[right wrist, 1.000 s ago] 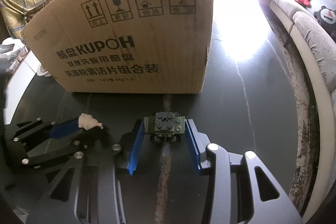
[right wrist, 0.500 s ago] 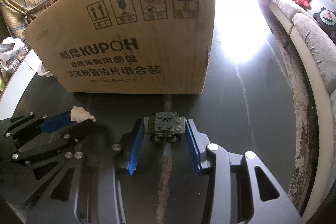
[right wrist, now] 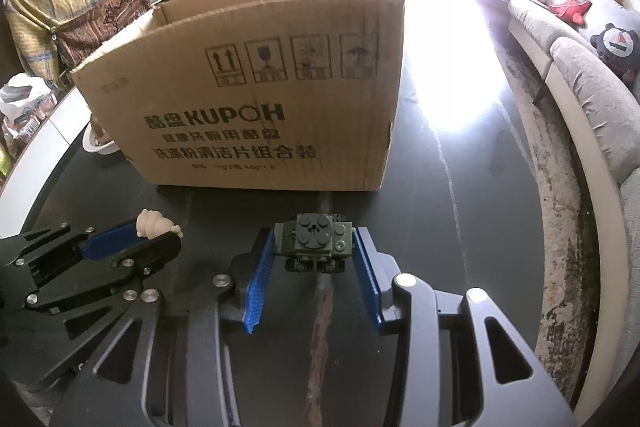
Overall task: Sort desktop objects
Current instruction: 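Carry the figurine in the left tool while the right tool carries the tank to the box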
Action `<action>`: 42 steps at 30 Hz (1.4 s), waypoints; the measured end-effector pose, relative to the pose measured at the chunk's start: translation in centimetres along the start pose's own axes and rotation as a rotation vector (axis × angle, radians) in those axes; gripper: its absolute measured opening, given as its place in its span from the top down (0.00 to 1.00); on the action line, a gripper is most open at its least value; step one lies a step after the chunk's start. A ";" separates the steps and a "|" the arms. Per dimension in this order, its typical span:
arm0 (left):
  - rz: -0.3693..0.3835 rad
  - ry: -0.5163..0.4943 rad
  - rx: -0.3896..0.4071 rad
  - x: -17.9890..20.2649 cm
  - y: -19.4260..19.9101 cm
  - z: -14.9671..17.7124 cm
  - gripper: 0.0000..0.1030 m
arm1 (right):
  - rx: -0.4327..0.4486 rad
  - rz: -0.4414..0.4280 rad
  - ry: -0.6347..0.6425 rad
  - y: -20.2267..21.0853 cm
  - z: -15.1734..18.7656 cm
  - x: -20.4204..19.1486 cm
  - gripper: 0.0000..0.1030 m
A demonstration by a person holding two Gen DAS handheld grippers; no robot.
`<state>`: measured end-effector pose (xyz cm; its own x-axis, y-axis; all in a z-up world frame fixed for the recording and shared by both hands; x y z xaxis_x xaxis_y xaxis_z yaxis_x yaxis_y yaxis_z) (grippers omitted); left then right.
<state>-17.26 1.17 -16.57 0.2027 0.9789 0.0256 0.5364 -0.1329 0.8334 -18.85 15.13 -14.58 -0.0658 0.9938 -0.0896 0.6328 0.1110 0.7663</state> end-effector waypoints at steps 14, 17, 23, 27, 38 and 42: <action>-0.004 0.009 0.049 1.3 4.8 -1.2 0.74 | 0.044 0.006 0.017 3.2 -0.6 -1.0 0.64; 0.001 0.010 0.063 1.5 5.0 -1.4 0.74 | 0.049 0.005 0.025 3.6 -0.7 -1.4 0.64; 0.017 0.022 0.079 1.7 5.6 -1.9 0.74 | 0.060 -0.001 0.036 4.3 -1.0 -2.0 0.64; 0.014 0.007 0.093 2.0 6.2 -2.1 0.74 | 0.068 -0.004 0.044 4.9 -1.0 -2.1 0.64; 0.011 0.006 0.131 2.4 7.8 -2.7 0.74 | 0.100 -0.017 0.068 7.0 -1.1 -3.1 0.64; 0.002 -0.001 0.151 2.6 8.5 -3.0 0.74 | 0.122 -0.018 0.073 8.0 -1.4 -3.3 0.64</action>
Point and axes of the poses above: each gripper's, at about its wrist camera, not at the fingertips, and y roughly against the way its jaws point, x to its right, z to its underside, the point moved 9 cm from there along -y, roughly the way its jaws point, and after that the axes turned 3 degrees about x, right-handed, at the moved point
